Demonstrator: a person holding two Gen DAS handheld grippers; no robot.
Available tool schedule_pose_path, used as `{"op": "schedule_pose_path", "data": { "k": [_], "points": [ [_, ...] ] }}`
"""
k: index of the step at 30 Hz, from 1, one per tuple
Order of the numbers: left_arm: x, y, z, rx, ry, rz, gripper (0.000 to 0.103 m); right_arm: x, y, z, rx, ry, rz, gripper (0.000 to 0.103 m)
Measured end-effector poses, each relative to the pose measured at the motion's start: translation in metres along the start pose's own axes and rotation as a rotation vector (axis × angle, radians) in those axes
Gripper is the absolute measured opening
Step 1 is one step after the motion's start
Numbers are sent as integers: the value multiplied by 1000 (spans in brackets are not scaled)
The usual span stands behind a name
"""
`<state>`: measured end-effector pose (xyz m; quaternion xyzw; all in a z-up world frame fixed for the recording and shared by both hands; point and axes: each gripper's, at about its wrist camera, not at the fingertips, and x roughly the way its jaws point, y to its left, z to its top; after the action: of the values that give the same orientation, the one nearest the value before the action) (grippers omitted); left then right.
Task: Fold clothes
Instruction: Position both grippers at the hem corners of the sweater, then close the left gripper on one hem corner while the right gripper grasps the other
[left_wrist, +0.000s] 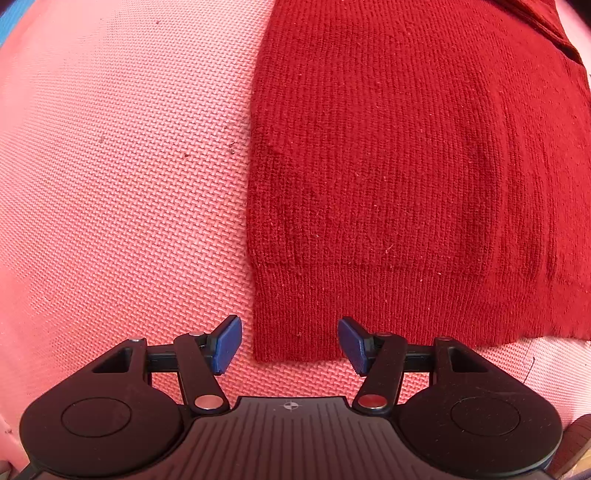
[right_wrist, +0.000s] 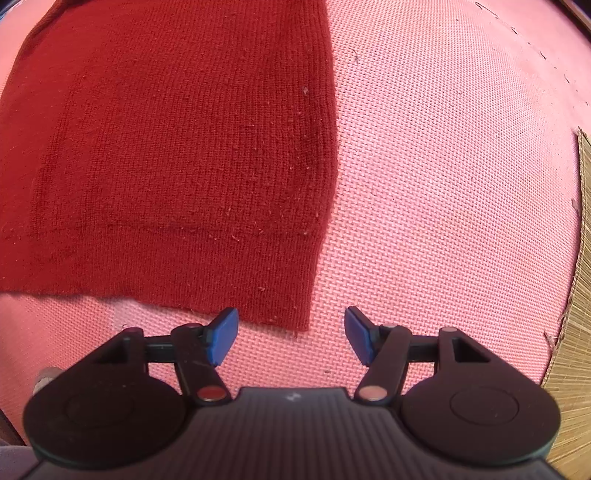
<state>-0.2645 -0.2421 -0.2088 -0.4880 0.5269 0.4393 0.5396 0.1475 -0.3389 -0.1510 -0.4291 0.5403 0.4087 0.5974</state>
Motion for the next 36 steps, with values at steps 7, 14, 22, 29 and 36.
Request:
{"op": "schedule_pose_path", "data": {
  "k": [7,14,22,29,36],
  "points": [
    [11,3,3,-3,14,-22,60,7,-3,5,6,5,-1,63],
    [23,1,9,-2,29,-40,60,10,-6,7,18,26,4,63],
    [29,2,10,-15,26,-40,73,13,-14,10,41,34,8,63],
    [31,1,10,-18,22,-49,78,14,-8,21,14,25,51,64],
    [39,-11,8,5,18,-47,96,17,-3,33,44,19,63,65]
  ]
}}
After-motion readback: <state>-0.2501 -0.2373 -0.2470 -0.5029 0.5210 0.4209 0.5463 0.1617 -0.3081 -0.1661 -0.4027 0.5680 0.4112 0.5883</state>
